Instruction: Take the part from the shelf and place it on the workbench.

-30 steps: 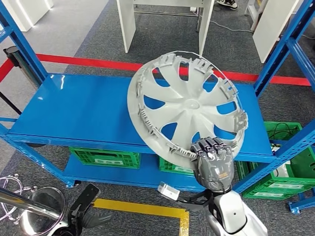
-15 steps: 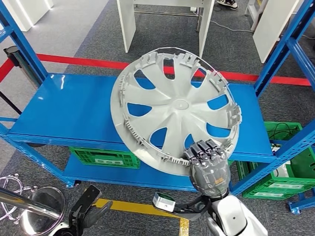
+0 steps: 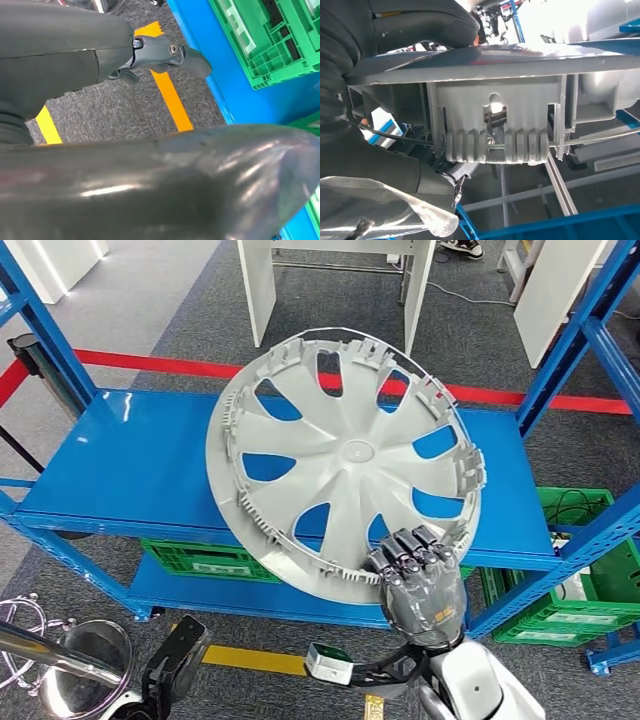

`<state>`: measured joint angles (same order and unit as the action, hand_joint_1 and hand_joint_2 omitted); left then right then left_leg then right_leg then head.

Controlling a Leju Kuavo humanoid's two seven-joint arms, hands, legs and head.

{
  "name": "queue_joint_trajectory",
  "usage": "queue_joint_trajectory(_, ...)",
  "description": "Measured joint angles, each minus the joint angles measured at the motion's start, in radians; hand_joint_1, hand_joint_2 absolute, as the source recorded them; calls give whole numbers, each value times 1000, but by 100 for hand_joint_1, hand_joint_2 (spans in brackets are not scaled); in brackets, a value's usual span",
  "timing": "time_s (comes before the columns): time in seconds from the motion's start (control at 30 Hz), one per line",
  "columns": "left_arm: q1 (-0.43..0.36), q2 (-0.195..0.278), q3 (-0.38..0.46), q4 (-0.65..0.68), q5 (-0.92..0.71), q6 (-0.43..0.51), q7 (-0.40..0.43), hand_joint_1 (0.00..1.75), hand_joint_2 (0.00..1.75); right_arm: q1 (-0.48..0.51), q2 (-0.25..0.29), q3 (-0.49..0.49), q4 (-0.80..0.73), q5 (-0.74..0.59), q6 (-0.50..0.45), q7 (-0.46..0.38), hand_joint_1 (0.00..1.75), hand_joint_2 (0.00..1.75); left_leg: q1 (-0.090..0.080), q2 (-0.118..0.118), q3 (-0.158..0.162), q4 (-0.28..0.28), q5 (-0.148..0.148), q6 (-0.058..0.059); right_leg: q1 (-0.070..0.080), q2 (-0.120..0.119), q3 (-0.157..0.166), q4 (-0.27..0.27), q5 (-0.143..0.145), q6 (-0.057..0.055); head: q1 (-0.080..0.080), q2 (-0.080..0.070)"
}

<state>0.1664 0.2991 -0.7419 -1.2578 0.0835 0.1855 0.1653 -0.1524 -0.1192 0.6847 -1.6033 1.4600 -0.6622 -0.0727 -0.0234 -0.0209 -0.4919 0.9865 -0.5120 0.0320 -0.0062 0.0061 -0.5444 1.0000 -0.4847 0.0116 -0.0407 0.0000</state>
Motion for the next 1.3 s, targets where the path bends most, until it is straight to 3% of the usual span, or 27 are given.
queue_joint_trajectory(0.33, -4, -1, 12, 6, -6, 3, 23, 0, 0, -9, -18, 6, -44, 19, 0, 4, 175, 175, -6, 0, -5, 9, 0, 3, -5, 0, -2, -1, 6, 9, 0, 0)
queue_joint_trajectory(0.4, -4, -1, 16, 6, -6, 3, 23, 0, 0, -10, -20, 7, -47, 19, 0, 5, 175, 175, -6, 0, -8, 8, 6, 10, -6, 0, -3, -3, 10, 15, 0, 0)
queue_joint_trajectory(0.47, -5, -2, 17, 6, -5, 4, 24, 0, 0, -12, -23, 8, -51, 19, 0, 6, 175, 175, -1, 4, -9, -1, 19, 22, -5, 0, -16, 12, -6, 21, 0, 0)
queue_joint_trajectory(0.5, -6, -3, 19, 6, -4, 6, 26, 0, 0, -14, -26, 9, -52, 20, 0, 8, 175, 175, 1, 5, -11, -5, 25, 28, -5, -1, -34, 46, -31, 23, 2, 0)
queue_joint_trajectory(0.57, -5, -5, 23, 6, 1, 10, 33, 0, 0, -19, -33, 12, -54, 21, 0, 17, 175, 175, 2, 8, -22, -4, 31, 33, -5, -2, -89, 172, -100, 25, 4, 0)
queue_joint_trajectory(0.6, -4, -5, 27, 6, 5, 13, 37, 0, 0, -20, -38, 14, -56, 22, 0, 24, 175, 175, 1, 8, -28, -1, 31, 34, -4, -2, -119, 241, -125, 25, 4, 0)
queue_joint_trajectory(0.63, -2, -5, 31, 6, 9, 15, 40, 0, 0, -20, -43, 16, -59, 23, 0, 33, 175, 175, 0, 9, -33, 3, 32, 34, -4, -3, -136, 284, -132, 25, 4, 0)
queue_joint_trajectory(0.67, 0, -6, 36, 6, 12, 17, 42, 0, 0, -20, -48, 18, -62, 24, 0, 41, 175, 175, -1, 9, -36, 7, 32, 34, -4, -3, -136, 290, -119, 23, 4, 0)
queue_joint_trajectory(0.73, 2, -8, 46, 6, 16, 20, 44, 0, 0, -21, -57, 21, -71, 25, 0, 52, 175, 175, -3, 8, -40, 14, 31, 32, -2, -2, -84, 190, -51, 13, 4, 0)
queue_joint_trajectory(0.8, 2, -12, 52, 6, 17, 21, 46, 0, 0, -24, -63, 22, -82, 26, 0, 57, 175, 175, -6, 7, -47, 21, 31, 26, 2, -3, -20, 74, -9, 1, 3, 0)
queue_joint_trajectory(0.83, 3, -13, 55, 6, 18, 22, 47, 0, 0, -25, -66, 22, -87, 26, 0, 58, 175, 175, -6, 7, -51, 23, 33, 21, 4, -3, -5, 44, -4, -3, 2, 0)
queue_joint_trajectory(0.9, 4, -14, 59, 6, 20, 22, 48, 0, 0, -26, -69, 22, -93, 26, 0, 59, 175, 175, -5, 7, -59, 26, 40, 9, 5, -3, -2, 26, -3, -7, 1, 0)
queue_joint_trajectory(0.97, 5, -14, 62, 6, 21, 22, 49, 0, 0, -28, -70, 23, -97, 26, 0, 60, 175, 175, -6, 7, -69, 36, 27, -3, -2, -5, -4, 8, 3, -13, 0, 0)
queue_joint_trajectory(1.03, 5, -14, 66, 6, 21, 23, 50, 0, 0, -29, -71, 24, -100, 27, 0, 60, 175, 175, 1, 8, -97, 106, -35, -20, -10, -8, -14, -3, 14, -20, -4, 0)
queue_joint_trajectory(1.1, 5, -14, 70, 6, 21, 24, 51, 0, 0, -30, -71, 24, -102, 27, 0, 60, 175, 175, 17, 9, -137, 231, -109, -38, -11, -11, -33, 0, 25, -21, -8, 0)
queue_joint_trajectory(1.13, 5, -14, 71, 6, 21, 24, 52, 0, 0, -29, -71, 24, -102, 27, 0, 60, 175, 175, 25, 9, -148, 278, -126, -46, -13, -12, -44, 4, 30, -19, -8, 0)
queue_joint_trajectory(1.17, 6, -14, 71, 6, 21, 24, 52, 0, 0, -29, -71, 24, -102, 27, 0, 60, 175, 175, 32, 9, -145, 293, -122, -53, -15, -13, -54, 9, 35, -16, -8, 0)
queue_joint_trajectory(1.2, 6, -14, 72, 6, 21, 24, 53, 0, 0, -29, -71, 24, -102, 27, 0, 60, 175, 175, 38, 9, -123, 268, -100, -61, -18, -13, -66, 15, 40, -11, -8, 0)
queue_joint_trajectory(1.27, 6, -14, 73, 6, 22, 24, 54, 0, 0, -29, -72, 24, -104, 27, 0, 61, 175, 175, 47, 9, -44, 141, -47, -75, -25, -13, -86, 27, 48, 1, -9, 0)
queue_joint_trajectory(1.3, 5, -15, 74, 6, 23, 25, 55, 0, 0, -30, -72, 24, -106, 27, 0, 64, 175, 175, 48, 8, -10, 80, -33, -76, -27, -12, -94, 32, 54, 8, -11, 0)
